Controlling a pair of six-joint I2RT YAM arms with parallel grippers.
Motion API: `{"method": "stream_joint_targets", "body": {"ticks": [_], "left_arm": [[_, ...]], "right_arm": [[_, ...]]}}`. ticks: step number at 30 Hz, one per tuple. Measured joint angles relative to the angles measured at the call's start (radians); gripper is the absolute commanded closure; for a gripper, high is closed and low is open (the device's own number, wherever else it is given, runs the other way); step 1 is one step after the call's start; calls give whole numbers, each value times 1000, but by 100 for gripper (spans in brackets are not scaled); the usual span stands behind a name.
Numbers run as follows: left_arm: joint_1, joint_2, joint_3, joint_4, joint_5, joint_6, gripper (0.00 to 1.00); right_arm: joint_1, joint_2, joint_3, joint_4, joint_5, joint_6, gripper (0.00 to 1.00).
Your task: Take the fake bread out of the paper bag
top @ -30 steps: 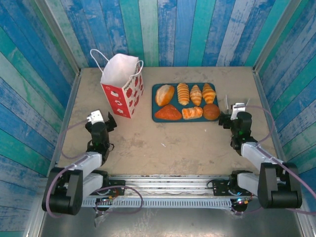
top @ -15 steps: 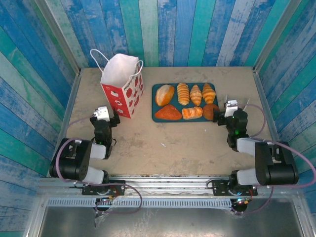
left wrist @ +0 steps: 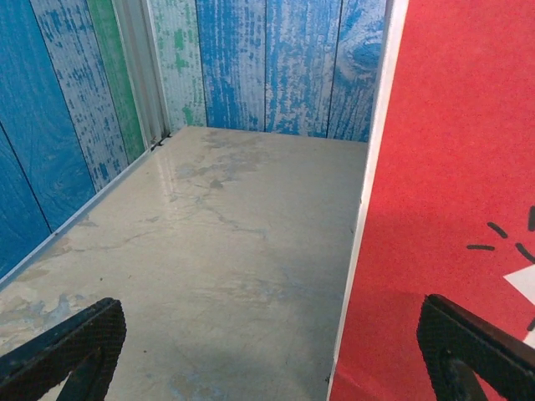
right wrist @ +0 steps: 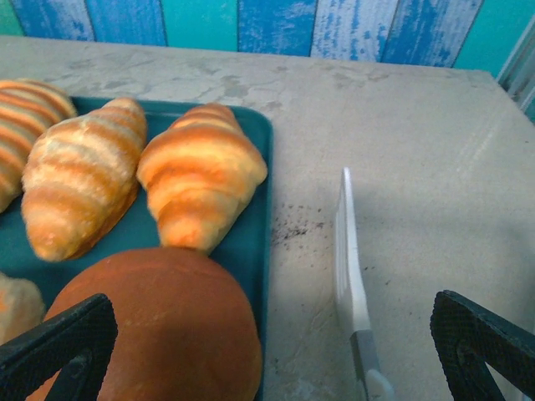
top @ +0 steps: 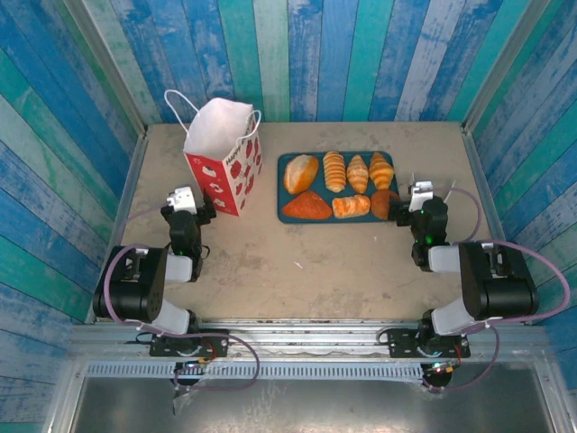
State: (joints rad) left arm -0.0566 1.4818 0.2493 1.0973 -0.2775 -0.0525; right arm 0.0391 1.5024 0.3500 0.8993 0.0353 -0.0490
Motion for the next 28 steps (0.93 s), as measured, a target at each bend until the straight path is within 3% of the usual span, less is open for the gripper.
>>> {"method": "stream_joint_targets", "body": {"ticks": [28], "left_arm": [[0, 0, 0, -7, 3, -1, 6]], "right_arm": [[36, 4, 29, -41, 92, 6, 0]]}}
